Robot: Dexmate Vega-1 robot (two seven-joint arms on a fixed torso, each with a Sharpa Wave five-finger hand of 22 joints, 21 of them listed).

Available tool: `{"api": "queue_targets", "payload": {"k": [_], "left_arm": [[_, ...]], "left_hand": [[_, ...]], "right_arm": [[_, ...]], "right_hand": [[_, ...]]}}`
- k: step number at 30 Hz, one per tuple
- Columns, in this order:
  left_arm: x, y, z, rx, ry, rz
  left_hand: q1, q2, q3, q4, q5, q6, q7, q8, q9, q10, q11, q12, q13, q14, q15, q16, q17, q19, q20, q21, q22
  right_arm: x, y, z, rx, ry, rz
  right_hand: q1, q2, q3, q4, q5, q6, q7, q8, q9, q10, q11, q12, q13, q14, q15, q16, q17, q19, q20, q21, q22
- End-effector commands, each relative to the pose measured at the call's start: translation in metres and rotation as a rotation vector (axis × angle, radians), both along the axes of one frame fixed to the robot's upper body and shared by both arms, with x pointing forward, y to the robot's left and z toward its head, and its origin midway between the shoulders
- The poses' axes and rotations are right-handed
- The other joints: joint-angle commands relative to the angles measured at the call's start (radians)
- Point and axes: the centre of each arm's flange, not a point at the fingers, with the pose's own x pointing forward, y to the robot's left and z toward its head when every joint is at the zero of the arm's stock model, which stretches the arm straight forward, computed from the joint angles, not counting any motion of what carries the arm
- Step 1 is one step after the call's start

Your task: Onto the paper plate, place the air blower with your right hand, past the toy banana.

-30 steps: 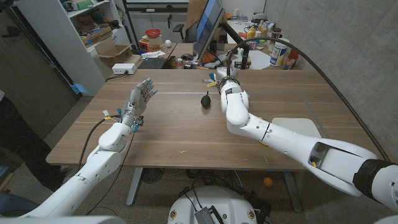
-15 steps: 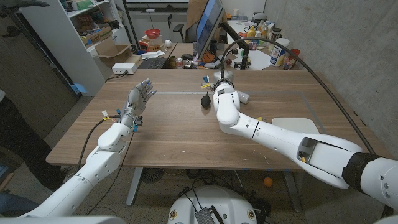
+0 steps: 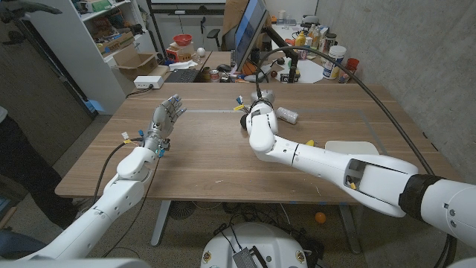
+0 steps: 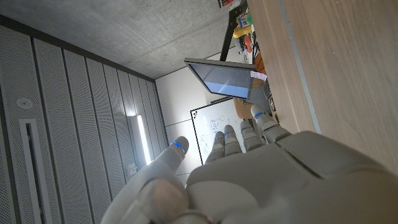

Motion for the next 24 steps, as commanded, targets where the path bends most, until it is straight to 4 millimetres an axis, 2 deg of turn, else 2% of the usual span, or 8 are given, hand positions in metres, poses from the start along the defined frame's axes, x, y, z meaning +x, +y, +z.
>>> {"api": "queue_targets", "payload": {"k": [1,9,12,15,21,24], "left_arm": [[0.006,0.002,0.001,-0.002,0.004,0.000],[0.011,0.002,0.003,0.001,0.010,-0.001],[0.014,0.001,0.004,0.004,0.013,-0.003],[0.016,0.000,0.005,0.007,0.014,-0.006],[0.020,-0.003,0.005,0.010,0.018,-0.012],[0.021,-0.004,0.006,0.010,0.017,-0.014]], "left_hand": [[-0.007,0.101,0.007,0.003,0.002,0.001,0.009,0.002,0.002,-0.004,0.004,0.001,0.003,0.001,0.008,0.005,0.004,0.004,0.003,-0.004,0.002],[-0.007,0.101,0.008,0.003,0.002,0.001,0.009,0.002,0.002,-0.003,0.004,0.002,0.003,0.001,0.008,0.005,0.004,0.004,0.003,-0.005,0.002],[-0.007,0.101,0.009,0.003,0.002,0.001,0.010,0.002,0.002,-0.004,0.006,0.002,0.003,0.001,0.008,0.005,0.004,0.004,0.003,-0.005,0.002],[-0.007,0.101,0.009,0.003,0.002,0.001,0.009,0.002,0.002,-0.004,0.006,0.002,0.003,0.001,0.009,0.005,0.004,0.004,0.003,-0.006,0.002],[-0.007,0.101,0.010,0.003,0.001,0.001,0.009,0.002,0.002,-0.003,0.007,0.002,0.003,0.001,0.008,0.005,0.004,0.004,0.003,-0.006,0.002],[-0.007,0.101,0.010,0.003,0.001,0.001,0.009,0.002,0.002,-0.003,0.007,0.002,0.003,0.001,0.008,0.005,0.004,0.004,0.003,-0.006,0.002]], "right_arm": [[0.010,0.011,-0.005,-0.009,0.058,-0.083],[0.018,0.017,-0.009,-0.020,0.100,-0.092],[0.021,0.018,-0.012,-0.023,0.116,-0.089],[0.023,0.019,-0.014,-0.020,0.126,-0.097],[0.027,0.021,-0.017,-0.029,0.154,-0.109],[0.029,0.024,-0.020,-0.039,0.167,-0.117]], "right_hand": [[-0.010,0.000,-0.007,0.002,0.010,0.012,-0.001,0.006,0.003,0.015,-0.002,0.005,0.006,0.015,-0.005,0.008,0.004,0.027,0.009,0.009,0.003],[-0.010,0.001,-0.012,0.002,0.014,0.023,-0.003,0.009,0.003,0.026,-0.004,0.008,0.008,0.029,-0.007,0.013,0.006,0.032,0.009,0.008,0.003],[-0.008,0.002,-0.013,0.001,0.016,0.022,-0.002,0.008,0.003,0.025,-0.003,0.007,0.009,0.032,-0.007,0.013,0.007,0.046,0.012,0.012,0.003],[-0.002,0.004,-0.018,-0.001,0.024,0.013,0.000,0.002,0.004,0.020,-0.003,0.003,0.013,0.034,-0.007,0.012,0.007,0.101,0.030,0.027,0.004],[0.004,0.004,-0.025,-0.004,0.031,0.001,-0.004,-0.005,0.004,0.015,-0.006,-0.001,0.016,0.035,-0.010,0.009,0.007,0.150,0.059,0.038,0.003],[0.005,0.004,-0.029,-0.004,0.034,0.001,-0.006,-0.006,0.004,0.014,-0.008,-0.002,0.017,0.042,-0.014,0.010,0.008,0.167,0.083,0.041,0.003]]}}
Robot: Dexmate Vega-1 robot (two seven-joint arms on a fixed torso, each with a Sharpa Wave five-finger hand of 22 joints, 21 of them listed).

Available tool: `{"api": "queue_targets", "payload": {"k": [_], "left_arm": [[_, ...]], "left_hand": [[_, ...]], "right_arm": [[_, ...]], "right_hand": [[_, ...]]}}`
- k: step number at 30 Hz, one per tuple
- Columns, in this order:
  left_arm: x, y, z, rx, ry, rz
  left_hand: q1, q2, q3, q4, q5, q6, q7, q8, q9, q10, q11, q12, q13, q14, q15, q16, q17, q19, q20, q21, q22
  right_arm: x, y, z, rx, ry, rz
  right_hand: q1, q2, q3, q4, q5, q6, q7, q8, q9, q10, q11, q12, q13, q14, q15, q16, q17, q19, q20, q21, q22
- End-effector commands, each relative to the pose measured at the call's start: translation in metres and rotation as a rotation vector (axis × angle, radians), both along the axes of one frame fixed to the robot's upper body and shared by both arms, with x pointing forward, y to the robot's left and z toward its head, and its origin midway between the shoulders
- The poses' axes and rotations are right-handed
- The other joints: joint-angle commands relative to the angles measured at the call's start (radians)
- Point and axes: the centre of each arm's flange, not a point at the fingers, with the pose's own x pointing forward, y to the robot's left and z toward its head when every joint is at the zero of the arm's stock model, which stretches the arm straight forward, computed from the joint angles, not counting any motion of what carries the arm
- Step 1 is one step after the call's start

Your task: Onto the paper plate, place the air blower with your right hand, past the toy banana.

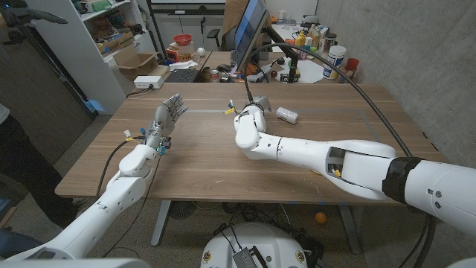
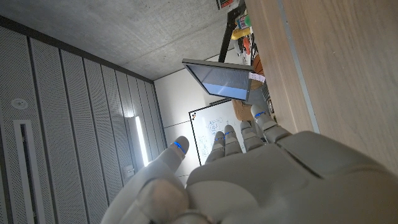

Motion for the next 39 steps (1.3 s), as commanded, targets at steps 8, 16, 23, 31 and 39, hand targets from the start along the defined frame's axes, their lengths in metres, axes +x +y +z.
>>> {"api": "queue_targets", "payload": {"k": [8,16,23,31,39], "left_arm": [[0.007,-0.006,0.002,0.007,0.006,-0.009],[0.008,-0.007,0.001,0.005,0.010,-0.011],[0.008,-0.006,0.001,0.004,0.009,-0.014],[0.011,-0.004,0.001,0.000,0.009,-0.015],[0.014,-0.003,0.001,-0.003,0.008,-0.019]], "left_hand": [[-0.007,0.101,0.006,-0.001,0.001,0.001,0.010,0.002,0.002,0.000,0.003,0.002,0.003,0.000,0.009,0.005,0.005,0.005,0.003,-0.007,0.002],[-0.007,0.101,0.006,-0.001,0.001,0.002,0.010,0.002,0.002,0.000,0.004,0.002,0.003,0.001,0.009,0.005,0.005,0.005,0.003,-0.008,0.002],[-0.007,0.101,0.007,0.000,0.001,0.002,0.010,0.002,0.002,0.002,0.002,0.002,0.003,0.000,0.009,0.005,0.005,0.005,0.003,-0.008,0.002],[-0.008,0.100,0.007,0.000,0.001,0.002,0.009,0.002,0.002,0.001,0.004,0.002,0.003,0.002,0.009,0.005,0.005,0.005,0.003,-0.009,0.002],[-0.008,0.099,0.006,0.000,0.001,0.002,0.010,0.002,0.002,0.001,0.006,0.002,0.003,0.001,0.009,0.005,0.005,0.004,0.004,-0.010,0.002]], "right_arm": [[0.013,0.013,-0.016,-0.027,0.098,-0.047],[0.016,0.022,-0.021,-0.052,0.120,-0.040],[0.017,0.028,-0.021,-0.072,0.120,-0.019],[0.019,0.033,-0.019,-0.112,0.113,0.003],[0.021,0.035,-0.019,-0.125,0.104,0.025]], "right_hand": [[0.001,0.003,-0.021,0.002,0.015,-0.002,-0.023,-0.004,0.005,-0.003,-0.017,-0.004,0.007,0.033,-0.012,0.010,0.005,0.046,0.067,0.003,0.003],[-0.001,0.002,-0.025,0.002,0.017,-0.006,-0.031,-0.006,0.005,-0.004,-0.019,-0.005,0.008,0.035,-0.013,0.011,0.006,0.050,0.072,0.002,0.003],[0.008,0.021,-0.022,0.003,0.024,-0.004,-0.052,-0.005,0.006,0.004,-0.029,-0.003,0.011,0.039,-0.022,0.012,0.008,0.063,0.072,0.000,0.003],[0.193,0.174,0.064,-0.049,0.079,0.009,-0.126,-0.004,0.008,0.022,-0.093,0.002,0.025,0.087,-0.100,0.025,0.016,0.177,-0.015,0.003,0.004],[0.355,0.308,0.152,-0.076,0.089,0.061,-0.183,0.009,0.009,0.099,-0.168,0.016,0.042,0.218,-0.196,0.074,0.043,0.352,-0.179,0.045,0.011]]}}
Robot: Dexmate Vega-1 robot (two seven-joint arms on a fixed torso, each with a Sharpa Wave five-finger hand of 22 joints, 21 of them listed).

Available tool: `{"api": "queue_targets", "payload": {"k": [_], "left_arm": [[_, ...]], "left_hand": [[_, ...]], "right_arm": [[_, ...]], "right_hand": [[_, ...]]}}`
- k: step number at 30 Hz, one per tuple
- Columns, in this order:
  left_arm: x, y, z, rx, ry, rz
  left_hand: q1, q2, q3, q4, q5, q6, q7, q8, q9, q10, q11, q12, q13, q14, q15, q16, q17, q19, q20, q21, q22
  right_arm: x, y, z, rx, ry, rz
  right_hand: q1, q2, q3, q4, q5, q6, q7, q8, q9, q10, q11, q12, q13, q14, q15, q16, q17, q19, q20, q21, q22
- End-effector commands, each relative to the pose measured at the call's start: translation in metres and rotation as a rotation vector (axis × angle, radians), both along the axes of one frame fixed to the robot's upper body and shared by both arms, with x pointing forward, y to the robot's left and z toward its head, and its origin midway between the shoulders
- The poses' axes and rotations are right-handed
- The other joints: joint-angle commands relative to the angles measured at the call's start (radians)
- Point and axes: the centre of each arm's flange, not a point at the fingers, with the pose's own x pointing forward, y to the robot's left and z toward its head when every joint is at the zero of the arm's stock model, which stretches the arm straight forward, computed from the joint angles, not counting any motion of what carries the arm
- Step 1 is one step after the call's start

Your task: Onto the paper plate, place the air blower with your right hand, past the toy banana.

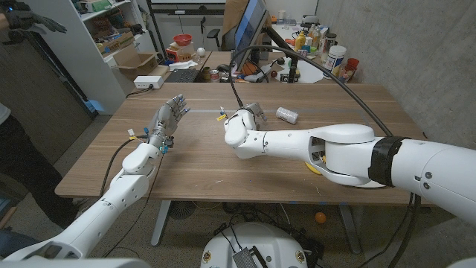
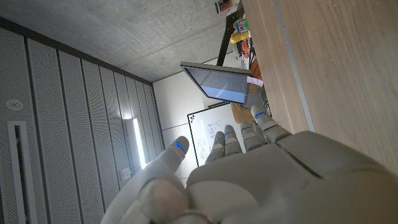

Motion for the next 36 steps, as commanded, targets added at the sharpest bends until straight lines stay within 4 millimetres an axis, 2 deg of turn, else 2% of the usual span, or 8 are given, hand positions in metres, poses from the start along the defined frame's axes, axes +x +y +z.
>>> {"api": "queue_targets", "payload": {"k": [1,6,8,10,15,19,26,36], "left_arm": [[0.004,0.002,0.000,-0.005,-0.003,-0.003],[0.004,0.002,0.001,-0.003,-0.007,-0.008],[0.004,0.002,0.001,-0.002,-0.008,-0.009],[0.005,0.002,0.002,-0.002,-0.009,-0.009],[0.006,0.002,0.002,-0.002,-0.005,-0.010],[0.008,0.002,0.002,0.000,-0.001,-0.011],[0.008,0.000,0.004,0.005,-0.005,-0.014],[0.010,0.001,0.004,0.006,0.001,-0.011]], "left_hand": [[-0.009,0.099,0.006,0.000,0.001,0.001,0.010,0.002,0.002,0.000,0.004,0.002,0.003,0.001,0.009,0.005,0.005,0.005,0.004,-0.002,0.002],[-0.009,0.099,0.006,0.000,0.000,0.003,0.012,0.002,0.002,0.000,0.004,0.002,0.003,0.001,0.009,0.005,0.005,0.005,0.005,-0.003,0.002],[-0.009,0.099,0.006,0.000,0.000,0.003,0.011,0.002,0.002,0.000,0.003,0.002,0.003,0.001,0.009,0.005,0.005,0.005,0.005,-0.003,0.002],[-0.009,0.099,0.006,0.001,0.000,0.003,0.010,0.002,0.002,0.000,0.003,0.002,0.003,0.001,0.009,0.005,0.005,0.005,0.005,-0.003,0.002],[-0.010,0.099,0.006,0.001,0.000,0.004,0.010,0.003,0.002,0.000,0.004,0.002,0.003,0.001,0.009,0.006,0.005,0.005,0.005,-0.003,0.002],[-0.010,0.099,0.006,0.001,0.000,0.004,0.010,0.002,0.002,0.001,0.002,0.002,0.003,0.001,0.008,0.005,0.005,0.005,0.004,-0.004,0.002],[-0.011,0.098,0.006,0.001,0.000,0.003,0.009,0.002,0.002,0.000,0.004,0.002,0.004,0.001,0.009,0.005,0.005,0.005,0.005,-0.005,0.003],[-0.011,0.098,0.005,0.001,0.000,0.003,0.010,0.002,0.002,0.000,0.004,0.002,0.004,0.001,0.009,0.005,0.005,0.006,0.004,-0.005,0.003]], "right_arm": [[0.004,0.004,0.000,-0.022,0.004,0.033],[0.006,0.002,0.002,-0.004,0.027,0.040],[0.006,0.001,0.002,0.007,0.032,0.049],[0.007,0.000,0.002,0.007,0.028,0.059],[0.006,-0.002,0.002,0.031,-0.016,0.077],[0.002,-0.005,0.003,0.059,-0.079,0.119],[0.000,-0.008,0.005,0.091,-0.108,0.136],[-0.008,-0.013,0.011,0.128,-0.186,0.175]], "right_hand": [[0.067,0.045,0.037,0.000,0.002,0.037,-0.020,0.015,0.005,0.044,-0.028,0.016,0.011,0.081,-0.139,0.034,0.020,0.100,-0.068,0.033,0.007],[0.165,0.066,0.102,-0.005,-0.007,0.056,-0.023,0.013,0.005,0.082,-0.039,0.020,0.023,0.198,-0.182,0.078,0.053,0.233,-0.165,0.089,0.016],[0.271,0.067,0.148,-0.017,-0.022,0.058,-0.025,0.010,0.009,0.092,-0.037,0.022,0.036,0.304,-0.184,0.128,0.105,0.280,-0.220,0.137,0.044],[0.345,0.065,0.166,-0.008,-0.047,0.074,-0.026,0.014,0.014,0.121,-0.039,0.035,0.053,0.409,-0.183,0.177,0.169,0.297,-0.233,0.210,0.110],[0.480,0.059,0.181,0.008,-0.105,0.207,-0.015,0.034,0.031,0.272,-0.023,0.122,0.118,0.568,-0.175,0.284,0.365,0.293,-0.237,0.377,0.261],[0.538,0.055,0.182,0.025,-0.137,0.354,-0.003,0.068,0.086,0.394,-0.020,0.249,0.206,0.599,-0.174,0.318,0.512,0.267,-0.237,0.423,0.262],[0.572,0.041,0.178,0.023,-0.147,0.403,0.002,0.095,0.142,0.390,-0.022,0.328,0.289,0.615,-0.175,0.308,0.580,0.251,-0.238,0.447,0.255],[0.628,0.020,0.127,-0.003,-0.152,0.371,-0.013,0.133,0.251,0.310,-0.054,0.463,0.483,0.648,-0.174,0.300,0.695,0.250,-0.238,0.502,0.247]]}}
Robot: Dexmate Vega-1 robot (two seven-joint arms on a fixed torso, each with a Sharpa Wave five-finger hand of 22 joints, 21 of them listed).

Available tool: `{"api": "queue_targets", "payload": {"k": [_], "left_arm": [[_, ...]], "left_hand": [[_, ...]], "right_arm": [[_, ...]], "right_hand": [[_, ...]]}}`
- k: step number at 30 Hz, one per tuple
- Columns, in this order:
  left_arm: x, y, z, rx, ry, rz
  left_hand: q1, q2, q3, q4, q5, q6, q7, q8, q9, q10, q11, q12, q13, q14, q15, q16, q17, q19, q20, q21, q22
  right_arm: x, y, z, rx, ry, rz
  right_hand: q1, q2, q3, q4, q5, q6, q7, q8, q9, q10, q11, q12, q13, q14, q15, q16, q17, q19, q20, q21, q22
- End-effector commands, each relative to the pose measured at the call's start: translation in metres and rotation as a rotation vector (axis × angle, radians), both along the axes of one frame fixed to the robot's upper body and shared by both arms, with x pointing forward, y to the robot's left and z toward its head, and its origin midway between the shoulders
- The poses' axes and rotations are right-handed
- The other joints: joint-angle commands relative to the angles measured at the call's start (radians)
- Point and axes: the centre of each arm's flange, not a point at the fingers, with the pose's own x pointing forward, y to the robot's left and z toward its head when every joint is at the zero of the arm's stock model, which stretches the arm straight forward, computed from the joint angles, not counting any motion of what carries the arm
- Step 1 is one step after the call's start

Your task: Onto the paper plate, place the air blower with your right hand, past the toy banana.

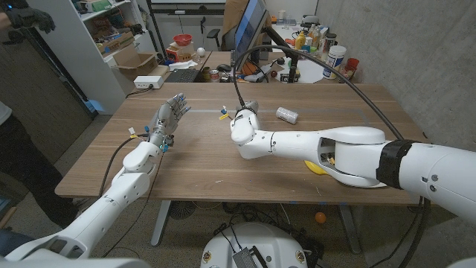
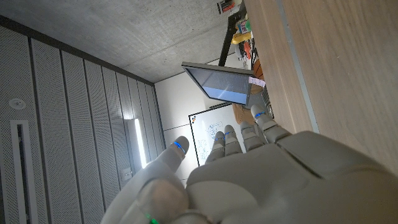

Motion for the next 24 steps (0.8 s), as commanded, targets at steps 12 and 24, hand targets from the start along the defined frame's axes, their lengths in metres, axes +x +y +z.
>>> {"api": "queue_targets", "payload": {"k": [12,24], "left_arm": [[0.001,-0.002,0.001,0.008,0.004,0.001],[-0.003,-0.004,0.003,0.011,-0.002,0.002]], "left_hand": [[-0.012,0.098,0.005,0.001,0.000,0.003,0.009,0.002,0.002,0.001,0.004,0.002,0.004,0.001,0.009,0.005,0.005,0.006,0.005,-0.007,0.003],[-0.013,0.098,0.005,0.001,0.000,0.003,0.009,0.002,0.002,0.001,0.004,0.002,0.004,0.001,0.009,0.005,0.005,0.006,0.005,-0.007,0.003]], "right_arm": [[-0.021,-0.012,0.027,0.087,-0.123,0.089],[-0.035,-0.020,0.042,0.099,-0.192,0.113]], "right_hand": [[0.040,0.012,-0.016,-0.001,0.005,-0.024,-0.007,0.040,0.067,-0.042,-0.004,0.059,0.100,-0.006,0.005,-0.015,0.061,-0.002,-0.010,0.030,-0.005],[0.046,0.013,-0.022,0.003,0.004,-0.020,-0.010,0.057,0.088,-0.042,-0.004,0.063,0.101,-0.011,0.007,-0.027,0.079,-0.012,-0.009,0.038,-0.008]]}}
